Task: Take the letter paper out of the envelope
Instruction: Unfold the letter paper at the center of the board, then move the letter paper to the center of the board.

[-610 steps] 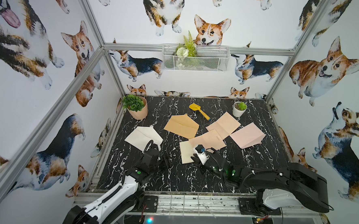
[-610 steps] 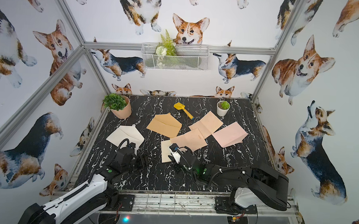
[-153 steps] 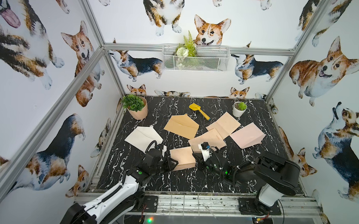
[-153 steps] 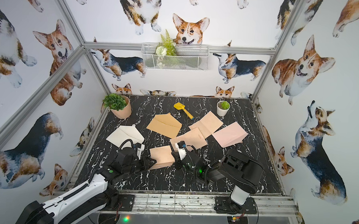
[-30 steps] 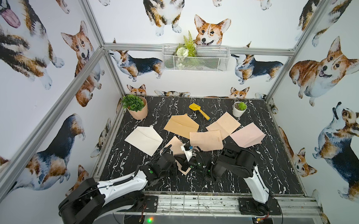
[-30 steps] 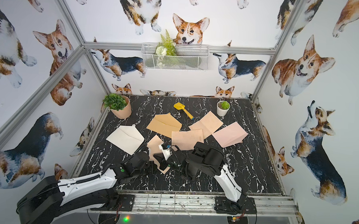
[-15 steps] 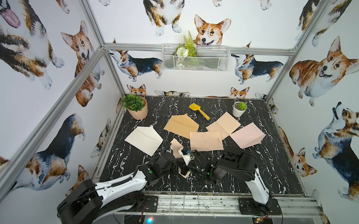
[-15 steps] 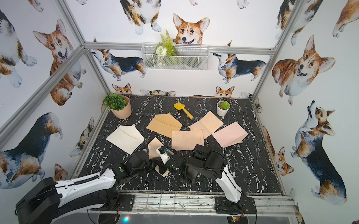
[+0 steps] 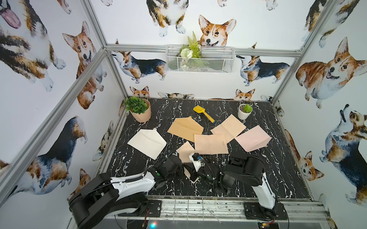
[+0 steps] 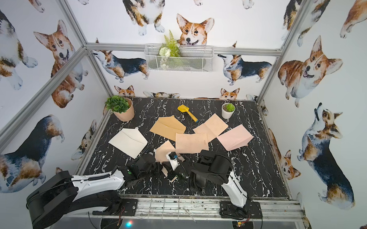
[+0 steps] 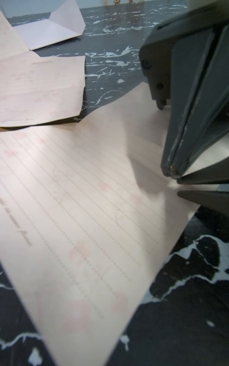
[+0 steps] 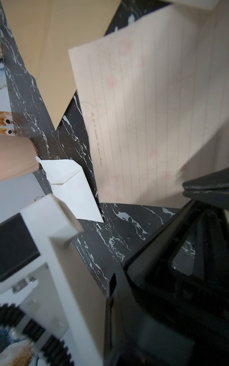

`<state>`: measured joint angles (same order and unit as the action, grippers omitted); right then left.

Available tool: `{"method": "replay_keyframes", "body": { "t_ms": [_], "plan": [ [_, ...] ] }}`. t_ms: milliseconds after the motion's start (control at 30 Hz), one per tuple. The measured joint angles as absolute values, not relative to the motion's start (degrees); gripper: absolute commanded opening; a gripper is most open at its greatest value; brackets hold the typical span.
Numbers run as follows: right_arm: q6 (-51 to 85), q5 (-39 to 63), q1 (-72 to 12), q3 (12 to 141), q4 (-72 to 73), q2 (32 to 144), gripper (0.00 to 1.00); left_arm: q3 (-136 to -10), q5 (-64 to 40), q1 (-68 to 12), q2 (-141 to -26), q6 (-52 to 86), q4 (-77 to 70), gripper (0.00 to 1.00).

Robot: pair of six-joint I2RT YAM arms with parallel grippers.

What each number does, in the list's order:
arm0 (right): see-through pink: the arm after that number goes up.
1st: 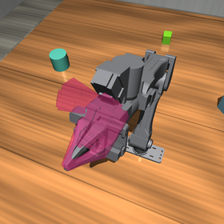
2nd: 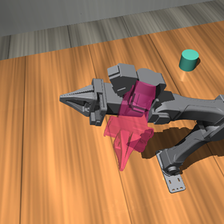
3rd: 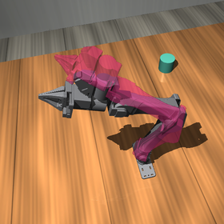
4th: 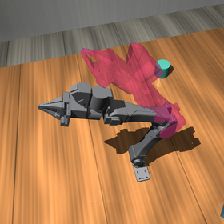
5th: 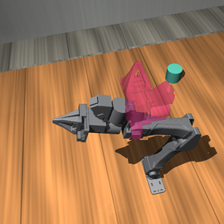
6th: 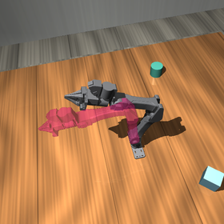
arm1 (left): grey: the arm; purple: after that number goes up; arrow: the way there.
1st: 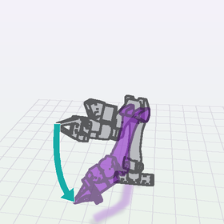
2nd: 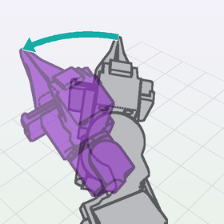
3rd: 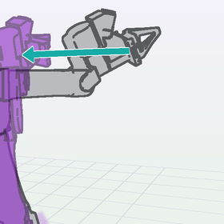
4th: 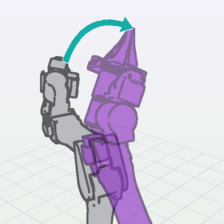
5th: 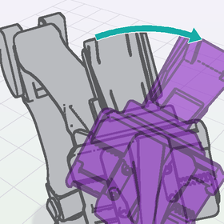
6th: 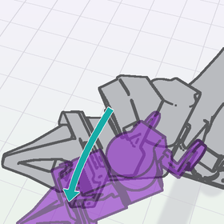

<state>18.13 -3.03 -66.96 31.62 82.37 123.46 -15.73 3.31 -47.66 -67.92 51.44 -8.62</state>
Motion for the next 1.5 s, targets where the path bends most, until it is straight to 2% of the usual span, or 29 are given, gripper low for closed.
{"method": "replay_keyframes", "body": {
  "t_ms": [600, 900, 1233, 1500],
  "plan": [
    [19.5, -7.7, -67.1, 23.9, 81.0, 117.5, 0.00, -14.9, 2.5, -47.7, -68.2, 51.4, -11.3, 0.12],
    [19.8, -11.3, -67.1, 21.8, 78.7, 115.3, 0.00, -13.0, 4.4, -47.7, -62.3, 51.4, -6.5, 0.12],
    [20.8, -13.7, -67.1, 20.7, 75.9, 110.6, 0.00, -11.4, 6.3, -47.7, -50.4, 51.7, 3.2, 0.10],
    [22.6, -11.2, -67.3, 25.5, 74.6, 115.6, 0.00, -17.9, 6.2, -47.6, -50.5, 50.7, 5.7, 0.10]
  ]
}}
